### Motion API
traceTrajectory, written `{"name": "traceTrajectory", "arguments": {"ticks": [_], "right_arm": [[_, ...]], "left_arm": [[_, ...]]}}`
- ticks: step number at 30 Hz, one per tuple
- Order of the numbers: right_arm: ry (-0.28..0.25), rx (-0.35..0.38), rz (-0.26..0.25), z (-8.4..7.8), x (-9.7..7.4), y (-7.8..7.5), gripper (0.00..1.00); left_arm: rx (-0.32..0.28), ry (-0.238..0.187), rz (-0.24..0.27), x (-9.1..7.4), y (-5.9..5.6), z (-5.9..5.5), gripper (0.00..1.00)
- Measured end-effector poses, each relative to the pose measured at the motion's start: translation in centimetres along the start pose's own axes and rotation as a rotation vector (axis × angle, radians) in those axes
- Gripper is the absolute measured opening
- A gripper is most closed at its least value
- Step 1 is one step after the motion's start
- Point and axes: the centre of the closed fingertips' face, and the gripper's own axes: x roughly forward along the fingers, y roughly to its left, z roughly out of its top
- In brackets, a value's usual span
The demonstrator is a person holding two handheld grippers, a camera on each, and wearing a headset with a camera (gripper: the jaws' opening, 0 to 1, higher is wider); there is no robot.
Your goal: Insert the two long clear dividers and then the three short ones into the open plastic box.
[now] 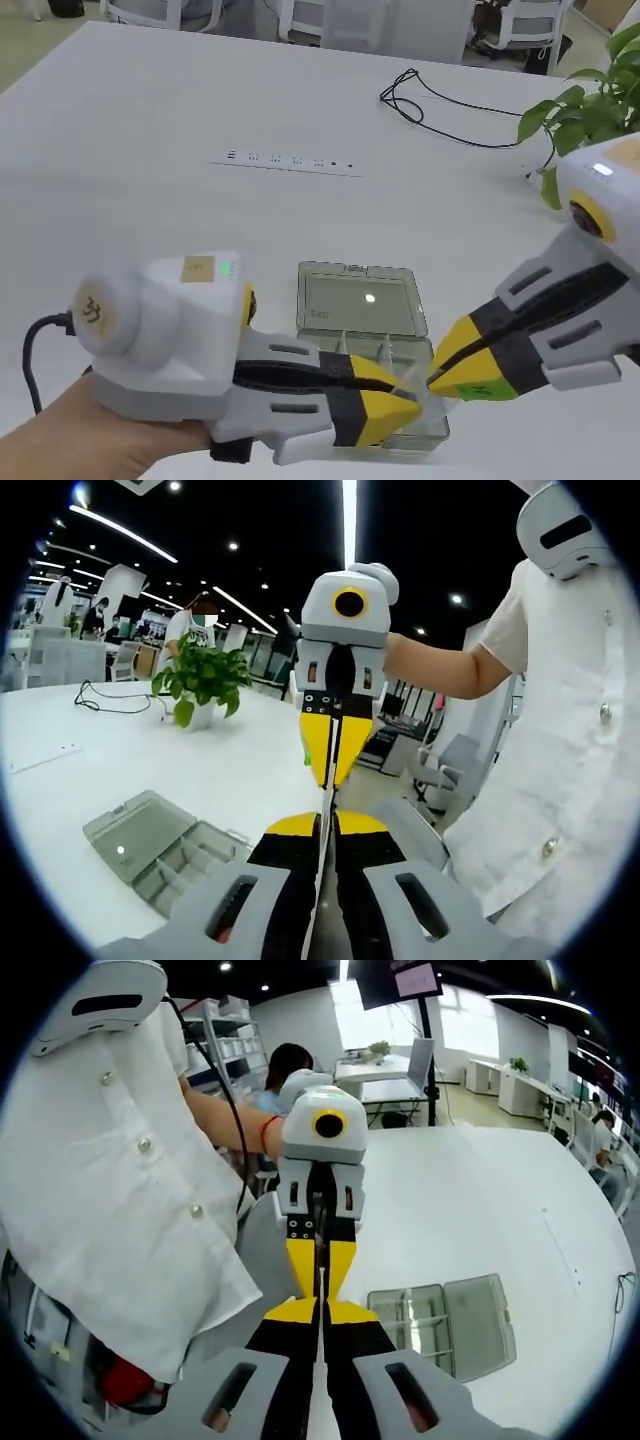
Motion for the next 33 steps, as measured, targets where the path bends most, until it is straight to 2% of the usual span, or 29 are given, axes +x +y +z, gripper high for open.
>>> {"name": "traceTrajectory", "arguments": {"ticks": [7,12,19,24,33], "right_arm": [[0.006,0.005,-0.024,-0.3,-0.5,-0.4,0.03],[0.016,0.007,-0.055,-0.7,-0.8,-1.0,0.03],[0.043,0.018,-0.105,-1.8,-1.5,-2.4,0.03],[0.064,0.021,-0.128,-2.5,-1.6,-3.3,0.03],[0.122,0.02,-0.168,-4.3,-1.5,-5.3,0.03]], "left_arm": [[-0.005,0.0,0.032,-0.5,0.5,-0.4,0.04],[-0.011,0.017,0.061,-0.9,0.9,-1.0,0.09],[-0.033,0.016,0.119,-2.1,2.1,-1.6,0.16],[-0.04,0.036,0.169,-2.9,3.1,-2.2,0.27],[-0.041,0.055,0.22,-4.3,4.4,-3.5,0.43]]}}
